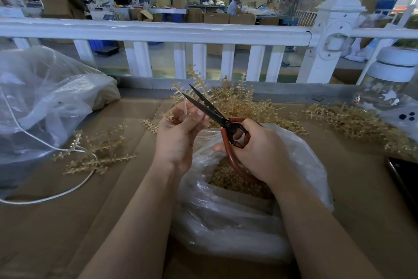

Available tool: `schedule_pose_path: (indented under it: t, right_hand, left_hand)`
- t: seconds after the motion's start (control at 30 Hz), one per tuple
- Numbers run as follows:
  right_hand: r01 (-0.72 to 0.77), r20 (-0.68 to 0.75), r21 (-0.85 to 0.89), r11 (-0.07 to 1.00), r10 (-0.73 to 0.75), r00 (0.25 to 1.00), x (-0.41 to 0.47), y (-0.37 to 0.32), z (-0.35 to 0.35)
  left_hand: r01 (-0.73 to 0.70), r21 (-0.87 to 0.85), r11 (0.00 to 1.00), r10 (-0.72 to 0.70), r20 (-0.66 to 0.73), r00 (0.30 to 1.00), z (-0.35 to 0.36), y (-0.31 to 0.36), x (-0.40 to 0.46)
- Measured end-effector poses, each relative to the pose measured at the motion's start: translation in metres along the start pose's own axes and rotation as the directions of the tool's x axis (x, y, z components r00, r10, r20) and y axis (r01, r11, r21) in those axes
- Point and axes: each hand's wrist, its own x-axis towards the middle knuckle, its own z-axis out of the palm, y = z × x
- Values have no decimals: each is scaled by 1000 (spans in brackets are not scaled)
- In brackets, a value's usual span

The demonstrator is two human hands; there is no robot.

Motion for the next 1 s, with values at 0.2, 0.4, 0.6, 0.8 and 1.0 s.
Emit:
schedule_pose_path:
  t: [0.2,0.4,0.6,0.8,1.0]
  right_hand:
    - [-14,-18,-53,999,13,1000,0,-1,-3]
    - [-7,-58,-107,994,1,998,0,-2,-3]
    - [8,-68,-60,998,-12,998,0,-2,-1]
    - [10,-60,-72,997,-15,998,0,-1,0]
    - [8,-56,-47,999,-10,998,0,-3,-1]
  left_hand:
    - [-33,36,999,33,4,999,0,0,0]
    - [-72,110,991,62,88,994,3,0,-3]
    - [-70,116,991,55,127,990,3,2,-4]
    - [-55,102,993,43,117,992,3,3,-6]
    - [-13,124,992,10,29,1000,2,3,-5]
